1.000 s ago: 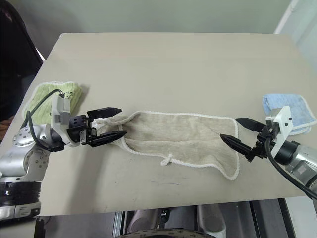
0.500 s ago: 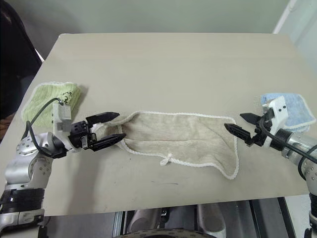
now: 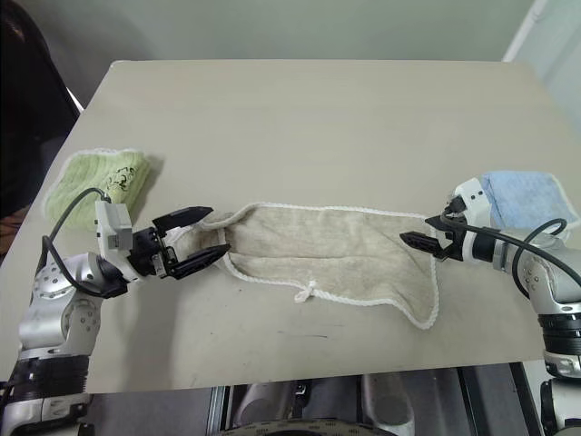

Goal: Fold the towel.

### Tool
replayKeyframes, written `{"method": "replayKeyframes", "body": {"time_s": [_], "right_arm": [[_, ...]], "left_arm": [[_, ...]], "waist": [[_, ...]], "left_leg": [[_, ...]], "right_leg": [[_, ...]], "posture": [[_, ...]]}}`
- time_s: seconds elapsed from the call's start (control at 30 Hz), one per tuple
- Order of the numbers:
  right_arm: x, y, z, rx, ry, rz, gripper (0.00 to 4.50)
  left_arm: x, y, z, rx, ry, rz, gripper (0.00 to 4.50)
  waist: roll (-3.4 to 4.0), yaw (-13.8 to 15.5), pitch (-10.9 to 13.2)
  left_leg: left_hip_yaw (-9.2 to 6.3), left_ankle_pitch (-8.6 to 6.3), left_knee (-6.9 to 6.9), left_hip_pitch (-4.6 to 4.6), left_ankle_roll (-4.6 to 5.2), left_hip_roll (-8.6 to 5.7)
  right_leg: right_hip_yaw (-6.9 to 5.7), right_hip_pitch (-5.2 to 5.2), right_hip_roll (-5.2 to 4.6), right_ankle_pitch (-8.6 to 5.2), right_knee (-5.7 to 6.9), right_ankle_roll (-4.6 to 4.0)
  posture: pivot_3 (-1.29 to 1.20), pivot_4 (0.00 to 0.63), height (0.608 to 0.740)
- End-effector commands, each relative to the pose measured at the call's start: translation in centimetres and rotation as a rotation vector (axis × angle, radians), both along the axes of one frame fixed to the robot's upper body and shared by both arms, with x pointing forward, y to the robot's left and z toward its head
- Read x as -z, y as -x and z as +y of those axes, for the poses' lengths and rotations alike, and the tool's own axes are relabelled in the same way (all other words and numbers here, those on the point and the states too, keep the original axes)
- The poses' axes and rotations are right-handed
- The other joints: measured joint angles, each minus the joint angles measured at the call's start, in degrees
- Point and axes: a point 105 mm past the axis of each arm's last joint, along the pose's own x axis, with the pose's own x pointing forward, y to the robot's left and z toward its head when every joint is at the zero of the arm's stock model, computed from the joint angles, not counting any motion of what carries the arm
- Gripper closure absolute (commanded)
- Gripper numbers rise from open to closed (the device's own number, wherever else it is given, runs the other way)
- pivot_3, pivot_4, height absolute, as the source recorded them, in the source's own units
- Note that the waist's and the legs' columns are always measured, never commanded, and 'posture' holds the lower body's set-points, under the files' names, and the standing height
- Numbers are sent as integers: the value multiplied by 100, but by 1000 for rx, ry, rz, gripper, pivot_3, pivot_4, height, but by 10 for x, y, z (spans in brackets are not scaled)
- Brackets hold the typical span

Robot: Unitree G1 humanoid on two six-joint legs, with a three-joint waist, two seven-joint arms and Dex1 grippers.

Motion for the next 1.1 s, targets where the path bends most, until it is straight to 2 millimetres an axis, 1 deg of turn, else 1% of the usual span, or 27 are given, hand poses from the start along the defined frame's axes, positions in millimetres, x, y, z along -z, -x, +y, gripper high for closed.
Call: {"method": "replayKeyframes", "body": {"time_s": [0.03,0.1,0.2,0.3,0.47,0.57,0.83,1.03,1.1], "right_arm": [[-18,-3,-6,-1,-20,-74,0],[-21,-4,-8,5,-24,-83,0],[-14,-6,-9,5,-7,-65,0],[-14,-14,-6,2,-13,-76,0],[-8,-20,-4,-19,4,-62,0],[-4,-27,-5,-9,17,-51,0],[10,-23,-14,-31,60,-2,0],[11,-18,-11,-59,47,6,0],[11,-18,-11,-61,53,1,374]], "left_arm": [[-15,8,2,0,-4,-47,22],[-15,11,3,0,-9,-44,22],[-12,14,4,-4,-23,-32,22],[-12,15,3,-11,-17,-31,22],[-10,17,2,-14,-18,-28,22],[-10,18,1,-13,-20,-28,22],[-6,25,-1,-13,-41,-20,22],[-7,22,-5,-11,-33,-28,22],[-6,22,-6,-5,-39,-25,0]], "waist": [[1,-4,0],[0,-2,0],[0,-5,0],[0,-9,0],[0,-20,0],[1,-20,0],[0,-14,0],[0,-6,0],[-1,-8,0]], "left_leg": [[0,0,0,0,0,0],[0,0,0,1,0,0],[0,1,0,6,1,0],[-1,3,1,6,2,1],[0,5,0,9,1,6],[1,4,0,7,0,6],[0,4,0,8,0,8],[-1,4,0,11,-1,8],[-1,3,0,11,-2,9]], "right_leg": [[0,-1,0,0,0,0],[0,0,0,0,1,-1],[0,5,0,3,1,-4],[0,3,0,8,2,-10],[-2,1,2,14,5,-15],[-2,0,2,14,4,-15],[-4,2,1,14,4,-16],[-4,7,1,14,4,-16],[-5,6,1,14,4,-17]], "posture": [[0,150,703],[0,150,703],[0,150,703],[0,150,703],[0,150,703],[0,150,703],[0,150,703],[0,150,703],[0,150,703]]}}
